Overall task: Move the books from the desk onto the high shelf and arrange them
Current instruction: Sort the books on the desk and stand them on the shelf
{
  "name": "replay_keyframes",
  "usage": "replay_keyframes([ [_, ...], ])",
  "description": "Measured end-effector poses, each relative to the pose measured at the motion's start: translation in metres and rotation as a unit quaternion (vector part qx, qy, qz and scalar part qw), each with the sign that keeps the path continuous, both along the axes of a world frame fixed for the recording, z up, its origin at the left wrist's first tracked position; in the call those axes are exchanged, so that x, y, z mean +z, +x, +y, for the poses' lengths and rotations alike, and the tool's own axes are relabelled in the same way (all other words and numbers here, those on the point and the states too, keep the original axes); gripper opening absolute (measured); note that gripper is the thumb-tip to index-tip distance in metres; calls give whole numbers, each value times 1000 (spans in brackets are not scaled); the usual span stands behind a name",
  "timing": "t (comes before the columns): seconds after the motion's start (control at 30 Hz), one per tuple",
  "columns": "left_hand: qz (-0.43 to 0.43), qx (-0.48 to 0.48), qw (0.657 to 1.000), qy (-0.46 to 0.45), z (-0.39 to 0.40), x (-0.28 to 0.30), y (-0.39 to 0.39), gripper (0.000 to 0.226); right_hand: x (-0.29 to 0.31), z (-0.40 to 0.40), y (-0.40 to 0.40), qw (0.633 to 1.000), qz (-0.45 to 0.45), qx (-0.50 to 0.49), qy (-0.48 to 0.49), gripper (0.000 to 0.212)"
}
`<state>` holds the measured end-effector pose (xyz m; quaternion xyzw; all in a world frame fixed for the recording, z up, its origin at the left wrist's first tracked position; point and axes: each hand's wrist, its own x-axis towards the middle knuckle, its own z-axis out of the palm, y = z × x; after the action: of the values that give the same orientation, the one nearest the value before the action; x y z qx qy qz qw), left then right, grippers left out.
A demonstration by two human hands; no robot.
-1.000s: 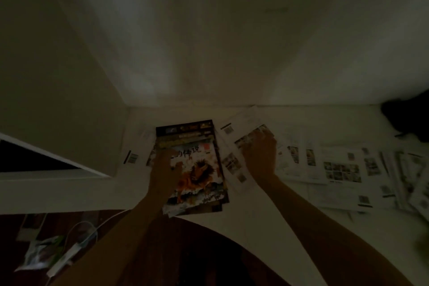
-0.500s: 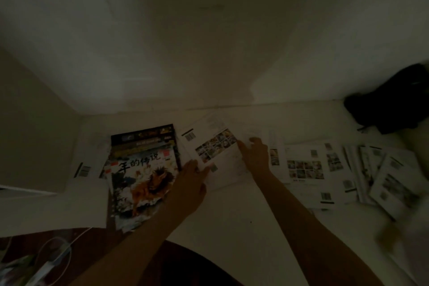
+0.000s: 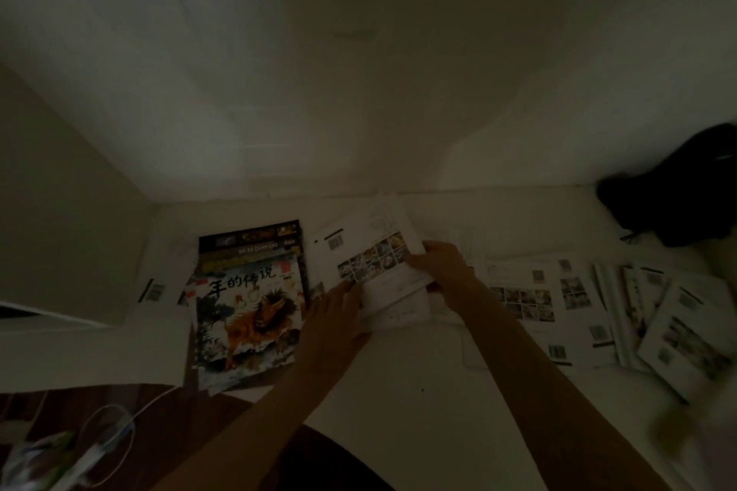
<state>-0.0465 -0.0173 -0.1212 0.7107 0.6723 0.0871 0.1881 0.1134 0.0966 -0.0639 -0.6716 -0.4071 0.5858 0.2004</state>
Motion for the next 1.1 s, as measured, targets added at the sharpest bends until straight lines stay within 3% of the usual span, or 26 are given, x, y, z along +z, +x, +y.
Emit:
replay_keyframes([
  [0.2, -54, -6, 996, 71, 3, 36, 5, 83, 60, -18, -22, 988, -9, 58, 145, 13],
  [0.3, -122, 75, 986, 82, -6, 44, -5, 74, 77, -38, -60, 982, 47, 102, 150, 11],
  [0.37, -286, 217, 930, 79, -14, 50, -16, 47, 81, -47, -88, 980, 115, 119, 106, 20],
  [0.43, -487, 352, 799, 8, -22, 54, -31, 19, 69, -51, -107, 982, 117, 93, 116, 30],
  [0.47, -558, 399, 728, -12, -25, 54, -42, 15, 57, -52, -112, 984, 58, 82, 146, 31],
  [0.53, -659, 430, 617, -26, -31, 49, -63, 18, 33, -59, -118, 989, -38, 23, 138, 44],
  [0.57, -703, 426, 569, -35, -35, 48, -72, 18, 21, -65, -120, 997, -17, 1, 78, 48],
  [0.63, -756, 413, 504, -62, -42, 46, -87, 15, 5, -75, -128, 991, 119, -19, -51, 33],
  [0.73, -793, 387, 460, -102, -55, 41, -105, 11, -2, -85, -136, 981, 178, -12, -80, 28],
  [0.83, -814, 362, 434, -136, -62, 29, -122, 50, -5, -89, -149, 987, 153, -8, -49, 17],
  [1.0, -840, 329, 401, -156, -59, 7, -147, 56, -34, -93, -159, 990, -24, -11, 138, 67],
  [1.1, -850, 322, 377, -178, -55, -3, -156, 61, -83, -91, -136, 974, -104, -10, 199, 74],
])
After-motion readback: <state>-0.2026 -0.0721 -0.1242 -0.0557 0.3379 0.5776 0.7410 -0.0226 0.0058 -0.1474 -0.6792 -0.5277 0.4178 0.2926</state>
